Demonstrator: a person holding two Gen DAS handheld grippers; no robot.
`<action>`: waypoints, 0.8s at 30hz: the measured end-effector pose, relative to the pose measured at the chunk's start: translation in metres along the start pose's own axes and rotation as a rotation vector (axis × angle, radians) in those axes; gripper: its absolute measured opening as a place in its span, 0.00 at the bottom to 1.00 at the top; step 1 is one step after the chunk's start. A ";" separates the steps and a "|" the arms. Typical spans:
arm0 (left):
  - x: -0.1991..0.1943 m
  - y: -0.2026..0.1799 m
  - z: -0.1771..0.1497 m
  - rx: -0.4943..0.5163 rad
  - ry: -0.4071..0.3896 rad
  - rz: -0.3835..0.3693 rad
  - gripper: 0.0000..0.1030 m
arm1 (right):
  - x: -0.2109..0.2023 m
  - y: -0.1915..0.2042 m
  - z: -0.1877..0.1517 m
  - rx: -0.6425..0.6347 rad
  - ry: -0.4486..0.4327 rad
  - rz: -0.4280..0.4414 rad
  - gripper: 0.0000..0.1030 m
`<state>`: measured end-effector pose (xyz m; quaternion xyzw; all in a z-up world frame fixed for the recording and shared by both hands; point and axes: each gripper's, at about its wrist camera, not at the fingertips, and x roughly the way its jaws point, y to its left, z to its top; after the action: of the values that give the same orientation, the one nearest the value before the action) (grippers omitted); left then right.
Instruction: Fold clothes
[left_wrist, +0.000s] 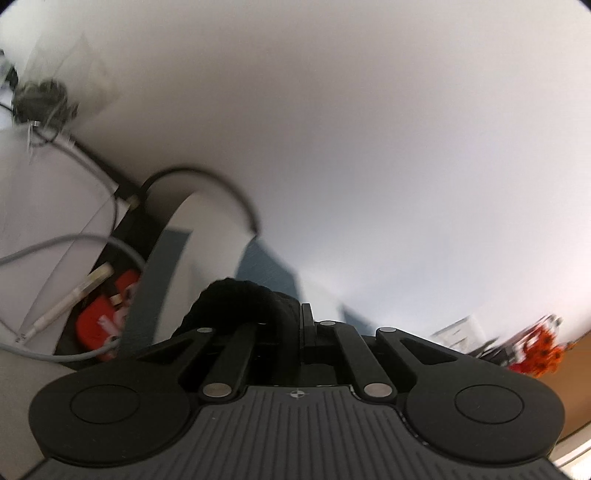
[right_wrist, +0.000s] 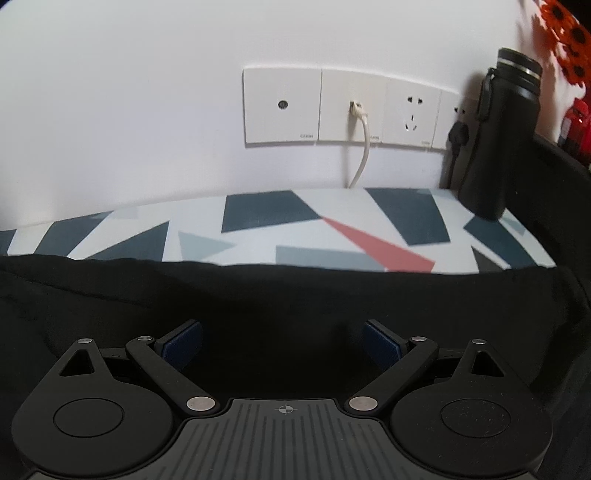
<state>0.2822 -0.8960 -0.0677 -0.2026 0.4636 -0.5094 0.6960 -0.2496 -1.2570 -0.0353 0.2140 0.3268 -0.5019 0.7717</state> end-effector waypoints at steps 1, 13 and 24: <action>-0.005 -0.002 -0.002 -0.012 -0.020 -0.020 0.03 | 0.001 -0.002 0.001 -0.006 0.003 0.005 0.87; -0.019 -0.010 -0.023 -0.060 -0.093 -0.055 0.03 | 0.030 0.001 -0.002 -0.051 0.086 -0.016 0.85; -0.039 -0.027 -0.026 -0.056 -0.136 -0.099 0.03 | 0.040 0.018 0.011 -0.086 0.068 0.078 0.07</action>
<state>0.2439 -0.8666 -0.0434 -0.2786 0.4190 -0.5151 0.6939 -0.2190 -1.2825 -0.0568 0.2100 0.3655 -0.4493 0.7877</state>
